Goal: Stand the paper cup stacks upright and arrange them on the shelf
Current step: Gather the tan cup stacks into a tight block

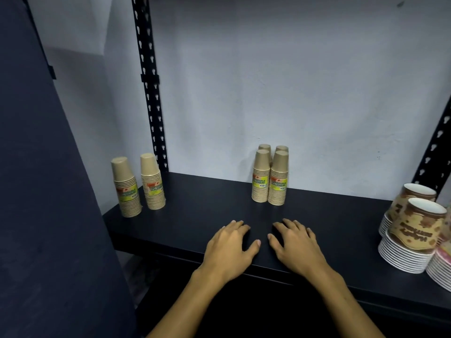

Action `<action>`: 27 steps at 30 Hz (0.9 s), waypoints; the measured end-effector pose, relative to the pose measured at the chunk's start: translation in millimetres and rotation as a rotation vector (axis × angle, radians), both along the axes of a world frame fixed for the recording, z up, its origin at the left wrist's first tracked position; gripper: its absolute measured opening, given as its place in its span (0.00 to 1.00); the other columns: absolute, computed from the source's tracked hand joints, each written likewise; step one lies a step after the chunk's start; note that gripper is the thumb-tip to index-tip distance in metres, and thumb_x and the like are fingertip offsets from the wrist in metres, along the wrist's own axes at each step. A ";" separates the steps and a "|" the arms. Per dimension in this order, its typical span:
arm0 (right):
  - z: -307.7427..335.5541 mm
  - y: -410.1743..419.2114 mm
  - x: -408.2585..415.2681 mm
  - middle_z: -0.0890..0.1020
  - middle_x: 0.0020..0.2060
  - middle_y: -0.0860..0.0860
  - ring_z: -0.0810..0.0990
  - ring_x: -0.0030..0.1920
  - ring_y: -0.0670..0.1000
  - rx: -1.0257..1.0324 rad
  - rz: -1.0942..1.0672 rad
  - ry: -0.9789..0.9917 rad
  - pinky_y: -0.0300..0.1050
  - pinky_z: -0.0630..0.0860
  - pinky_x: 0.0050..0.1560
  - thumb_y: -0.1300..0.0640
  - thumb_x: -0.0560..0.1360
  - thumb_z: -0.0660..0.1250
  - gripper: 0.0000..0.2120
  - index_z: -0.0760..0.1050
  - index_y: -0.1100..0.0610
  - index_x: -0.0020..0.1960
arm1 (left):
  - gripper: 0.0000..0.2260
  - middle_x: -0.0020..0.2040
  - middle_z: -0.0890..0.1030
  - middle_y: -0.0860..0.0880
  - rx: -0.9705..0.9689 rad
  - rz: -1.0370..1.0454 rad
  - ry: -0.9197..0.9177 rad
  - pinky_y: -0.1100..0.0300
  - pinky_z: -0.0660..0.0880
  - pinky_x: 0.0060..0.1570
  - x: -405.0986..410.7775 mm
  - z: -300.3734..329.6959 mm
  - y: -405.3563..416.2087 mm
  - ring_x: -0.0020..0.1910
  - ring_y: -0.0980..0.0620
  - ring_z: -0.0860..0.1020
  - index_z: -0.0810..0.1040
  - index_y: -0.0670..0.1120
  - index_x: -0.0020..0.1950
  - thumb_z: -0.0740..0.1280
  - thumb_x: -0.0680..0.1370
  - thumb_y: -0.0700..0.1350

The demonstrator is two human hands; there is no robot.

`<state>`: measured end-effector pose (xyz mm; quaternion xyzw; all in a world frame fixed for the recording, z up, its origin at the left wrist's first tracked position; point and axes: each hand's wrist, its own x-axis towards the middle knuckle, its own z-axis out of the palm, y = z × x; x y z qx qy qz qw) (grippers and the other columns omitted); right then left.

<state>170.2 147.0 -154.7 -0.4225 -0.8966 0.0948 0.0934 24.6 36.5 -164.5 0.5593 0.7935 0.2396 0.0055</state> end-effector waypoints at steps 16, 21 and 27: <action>65.9 -51.7 -179.0 0.79 0.61 0.51 0.78 0.63 0.53 -0.250 0.400 0.367 0.49 0.73 0.66 0.48 0.78 0.68 0.23 0.71 0.54 0.70 | 0.24 0.70 0.71 0.44 0.376 0.381 0.093 0.44 0.75 0.60 -163.5 76.9 -104.7 0.66 0.42 0.70 0.70 0.48 0.72 0.70 0.78 0.52; 93.6 -71.5 -247.7 0.72 0.71 0.57 0.73 0.70 0.57 -0.335 0.419 0.550 0.53 0.72 0.68 0.50 0.79 0.67 0.27 0.64 0.57 0.74 | 0.27 0.71 0.67 0.40 0.448 0.395 -0.018 0.46 0.70 0.65 -204.3 95.0 -104.5 0.69 0.38 0.69 0.64 0.53 0.76 0.69 0.79 0.49; 107.7 -71.0 -296.3 0.69 0.74 0.58 0.70 0.73 0.57 -0.539 0.336 0.762 0.51 0.69 0.71 0.51 0.78 0.70 0.31 0.61 0.56 0.76 | 0.35 0.66 0.74 0.38 0.439 0.455 -0.293 0.50 0.71 0.57 -224.5 95.5 -92.7 0.63 0.37 0.75 0.49 0.52 0.81 0.67 0.81 0.53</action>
